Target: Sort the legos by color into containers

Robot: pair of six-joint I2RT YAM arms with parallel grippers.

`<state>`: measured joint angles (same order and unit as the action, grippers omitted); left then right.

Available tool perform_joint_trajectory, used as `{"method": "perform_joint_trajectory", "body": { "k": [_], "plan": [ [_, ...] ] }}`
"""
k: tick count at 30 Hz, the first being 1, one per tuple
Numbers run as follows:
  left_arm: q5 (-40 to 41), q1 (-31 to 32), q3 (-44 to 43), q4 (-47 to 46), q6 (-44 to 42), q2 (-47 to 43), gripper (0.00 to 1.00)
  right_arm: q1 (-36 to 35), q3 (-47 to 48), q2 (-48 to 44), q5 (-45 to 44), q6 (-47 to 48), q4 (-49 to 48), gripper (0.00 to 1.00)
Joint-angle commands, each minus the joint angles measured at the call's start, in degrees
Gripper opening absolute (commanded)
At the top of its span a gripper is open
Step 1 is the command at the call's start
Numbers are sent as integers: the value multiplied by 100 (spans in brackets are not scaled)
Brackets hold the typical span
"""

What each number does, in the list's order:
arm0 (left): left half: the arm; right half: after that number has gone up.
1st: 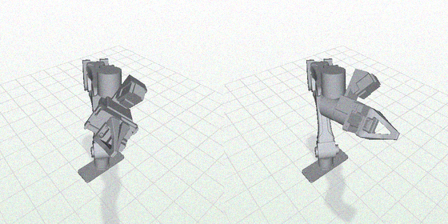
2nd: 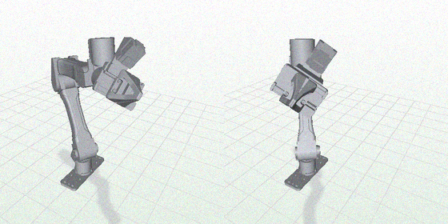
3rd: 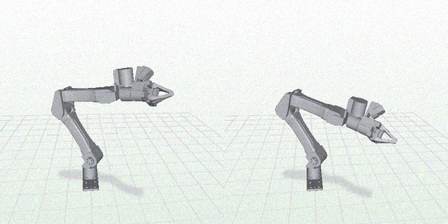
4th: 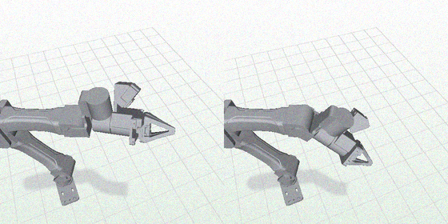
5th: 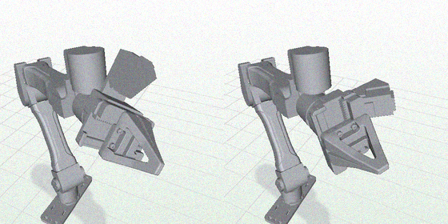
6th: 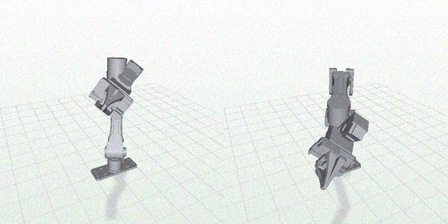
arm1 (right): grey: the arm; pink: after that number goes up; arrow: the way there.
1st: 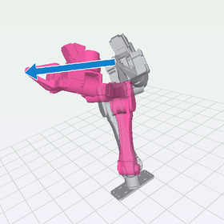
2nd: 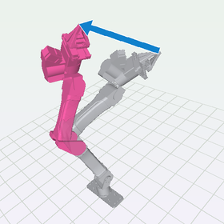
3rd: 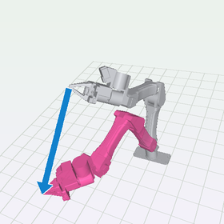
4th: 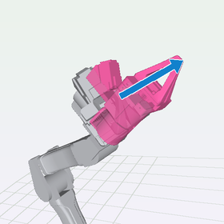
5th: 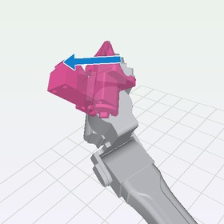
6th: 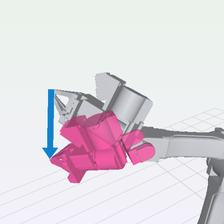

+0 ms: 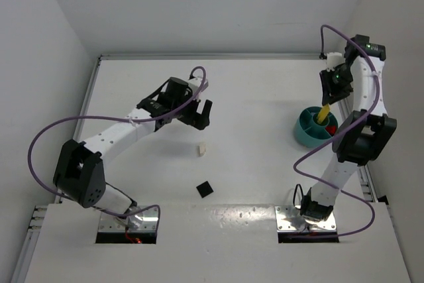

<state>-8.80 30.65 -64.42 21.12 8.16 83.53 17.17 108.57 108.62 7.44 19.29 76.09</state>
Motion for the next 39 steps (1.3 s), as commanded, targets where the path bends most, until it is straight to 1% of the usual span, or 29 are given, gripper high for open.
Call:
{"method": "perform_joint_trajectory", "body": {
  "k": [1,2,3,5,6,7,11,14,17,19,22,24,25,28,31,32,36,38,39],
  "plan": [
    [44,-68,280,41,659,120,100,32,-2,45,-59,-48,-95,32],
    [45,-7,333,41,747,172,100,32,-3,45,-59,-48,-43,36],
    [45,-7,404,-11,896,173,100,32,-3,-15,-59,-48,-42,38],
    [45,273,622,-160,976,173,100,-21,-3,-69,-59,-48,-42,42],
    [97,274,702,-222,977,173,100,-21,-3,-156,2,-100,-42,44],
    [98,388,781,-284,1046,173,100,-21,-3,-209,3,-101,-42,44],
    [659,757,844,-346,1108,242,100,-82,120,-481,301,-101,90,45],
    [992,994,774,-259,1179,462,96,-82,59,-623,415,-101,160,45],
    [1125,1135,704,-188,1301,716,90,-82,-116,-798,416,-101,160,45],
    [1257,1136,650,-135,1302,884,86,-82,-169,-938,538,-101,160,45],
    [1521,1188,501,5,1363,1235,83,-82,-170,-1000,592,-101,265,45],
    [1574,1128,439,58,1363,1359,82,-82,-170,-1053,644,-101,266,45],
    [1574,1127,439,58,1416,1438,78,-82,-170,-1053,644,-101,266,45],
    [1452,1127,439,58,1416,1499,74,-82,-170,-1106,706,-101,266,45],
    [1303,1127,439,58,1363,1500,56,-82,-170,-1106,706,-101,266,45],
    [1302,1127,439,58,1294,1500,45,-82,-170,-1106,706,-101,266,45],
    [1099,1127,387,58,1223,1553,22,-82,-223,-1106,706,-101,266,45],
    [768,1127,334,58,1170,1553,16,-82,-275,-1106,706,-101,266,45],
    [600,1127,238,58,1170,1553,8,-82,-336,-1167,758,-101,266,45]
  ]
}}
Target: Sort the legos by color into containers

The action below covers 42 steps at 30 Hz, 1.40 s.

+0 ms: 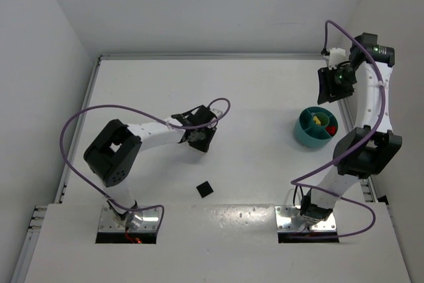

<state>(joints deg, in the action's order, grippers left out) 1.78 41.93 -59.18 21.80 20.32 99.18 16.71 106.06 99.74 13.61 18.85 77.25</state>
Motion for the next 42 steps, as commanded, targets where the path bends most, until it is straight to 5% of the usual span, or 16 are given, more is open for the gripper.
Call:
{"method": "perform_joint_trajectory", "body": {
  "k": [1,7,10,16,22,29,42],
  "plan": [
    [-659,-1,-340,-9,-115,-12,4,-36,-86,-280,142,-57,150,45],
    [-2321,-1,-1313,-641,-230,285,0,17,-191,-394,142,-57,36,45],
    [-2787,166,-2490,-642,-222,995,0,69,-191,-508,2,-118,-78,45],
    [-3816,219,-3987,-1580,937,2070,0,121,-138,-719,-437,-224,-298,44],
    [-3931,333,-4505,-3102,1704,2703,0,236,107,-957,-938,-286,-668,43],
    [-3738,597,-5841,-2804,1177,3450,0,236,161,-904,-939,-470,-729,43],
    [-3887,658,-6062,-3551,983,3890,0,412,354,-360,-781,-470,-843,43]
  ]
}}
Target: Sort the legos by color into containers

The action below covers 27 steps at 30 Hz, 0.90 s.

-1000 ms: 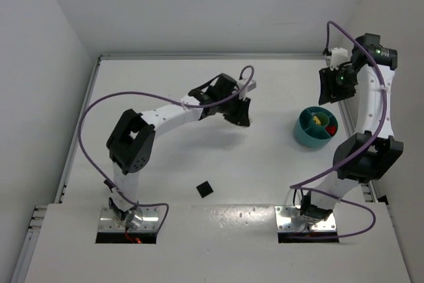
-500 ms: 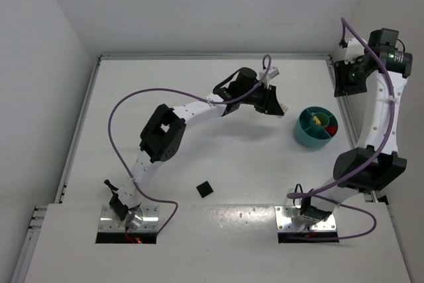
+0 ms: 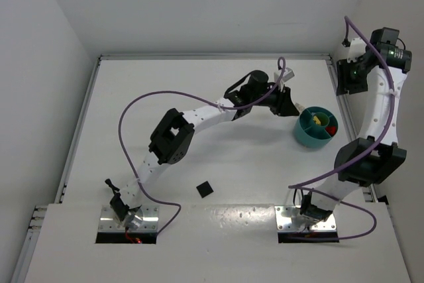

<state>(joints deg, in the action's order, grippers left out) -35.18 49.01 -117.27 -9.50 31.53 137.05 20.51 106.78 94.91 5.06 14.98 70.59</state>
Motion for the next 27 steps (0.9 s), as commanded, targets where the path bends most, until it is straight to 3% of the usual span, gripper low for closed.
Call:
{"method": "perform_joint_trajectory", "body": {
  "k": [1,4,7,27],
  "plan": [
    [-261,-50,-252,-474,-138,163,0,32,351,124,74,-83,-177,43],
    [-323,-50,-305,-737,-85,277,0,84,457,291,74,-136,-177,43],
    [-323,-50,-375,-1079,55,392,10,84,510,440,74,-136,-177,43],
    [335,3,-243,-2495,1374,849,9,84,625,598,127,-189,-177,44]
  ]
}}
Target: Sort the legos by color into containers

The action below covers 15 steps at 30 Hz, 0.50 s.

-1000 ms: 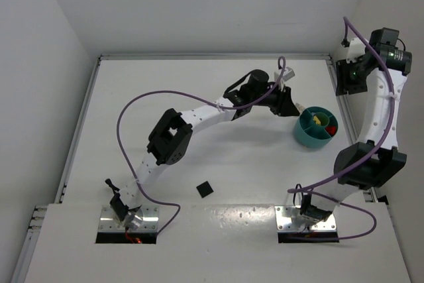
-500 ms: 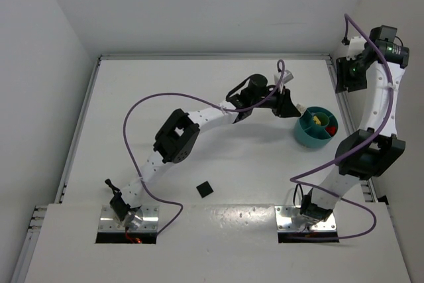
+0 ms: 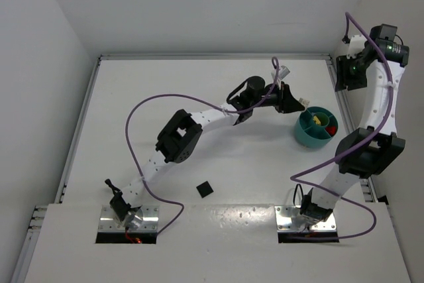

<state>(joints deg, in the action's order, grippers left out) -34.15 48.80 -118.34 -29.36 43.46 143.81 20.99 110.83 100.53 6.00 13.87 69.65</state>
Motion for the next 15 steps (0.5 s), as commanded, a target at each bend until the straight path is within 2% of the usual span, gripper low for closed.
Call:
{"method": "perform_joint_trajectory", "body": {
  "k": [1,15],
  "plan": [
    [233,77,-136,-509,232,174,9,36,220,37,33,-77,-83,44],
    [620,235,-610,-509,400,613,9,36,167,37,86,-77,-83,44]
  ]
}}
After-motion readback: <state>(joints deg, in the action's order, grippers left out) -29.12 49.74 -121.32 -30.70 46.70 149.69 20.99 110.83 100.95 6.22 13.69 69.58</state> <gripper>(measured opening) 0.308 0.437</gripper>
